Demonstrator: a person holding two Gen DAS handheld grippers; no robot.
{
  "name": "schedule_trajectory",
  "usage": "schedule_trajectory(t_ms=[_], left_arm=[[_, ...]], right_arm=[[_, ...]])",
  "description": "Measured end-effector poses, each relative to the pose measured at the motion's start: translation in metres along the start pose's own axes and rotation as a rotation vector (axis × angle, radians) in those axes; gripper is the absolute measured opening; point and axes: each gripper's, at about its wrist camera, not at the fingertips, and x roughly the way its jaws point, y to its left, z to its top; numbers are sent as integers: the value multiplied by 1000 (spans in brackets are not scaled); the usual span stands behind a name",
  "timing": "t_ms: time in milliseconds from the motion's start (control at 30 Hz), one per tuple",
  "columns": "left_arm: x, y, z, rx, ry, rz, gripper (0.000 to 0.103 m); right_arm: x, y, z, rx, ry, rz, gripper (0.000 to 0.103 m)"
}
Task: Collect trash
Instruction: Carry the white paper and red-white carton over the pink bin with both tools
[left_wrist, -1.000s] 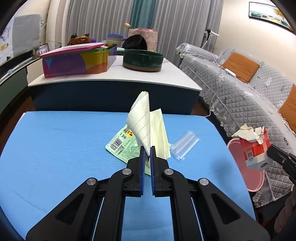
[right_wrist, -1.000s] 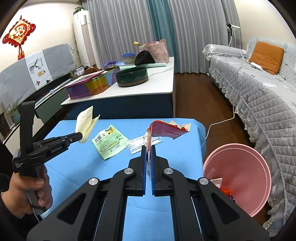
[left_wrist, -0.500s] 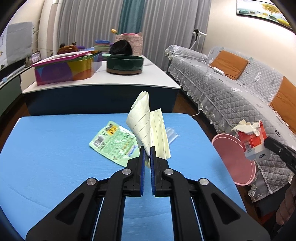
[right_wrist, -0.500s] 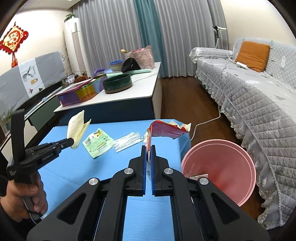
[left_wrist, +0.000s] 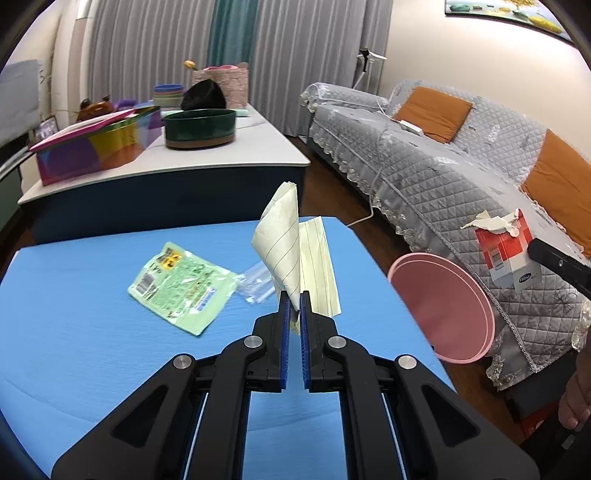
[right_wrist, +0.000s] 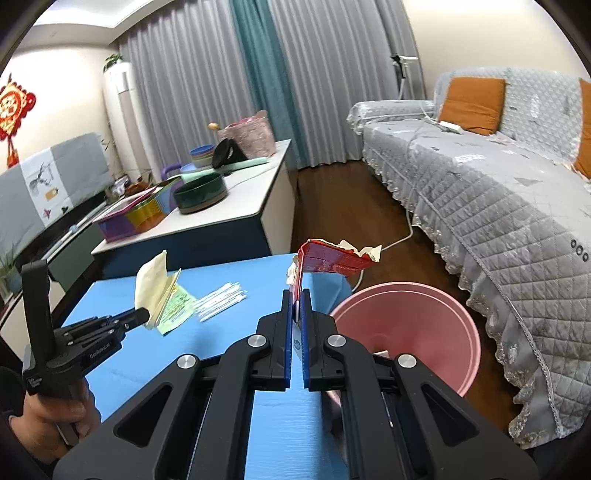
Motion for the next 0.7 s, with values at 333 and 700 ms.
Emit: schedule_trajectory(t_ms=[333,700], left_arm=[[11,-34,16,30,6,-30,5],[30,-80,31,73,11,-69,5]], right_arm=[[0,-25,6,39,-20,-33,4],[8,-57,19,137,-48,-65,4]])
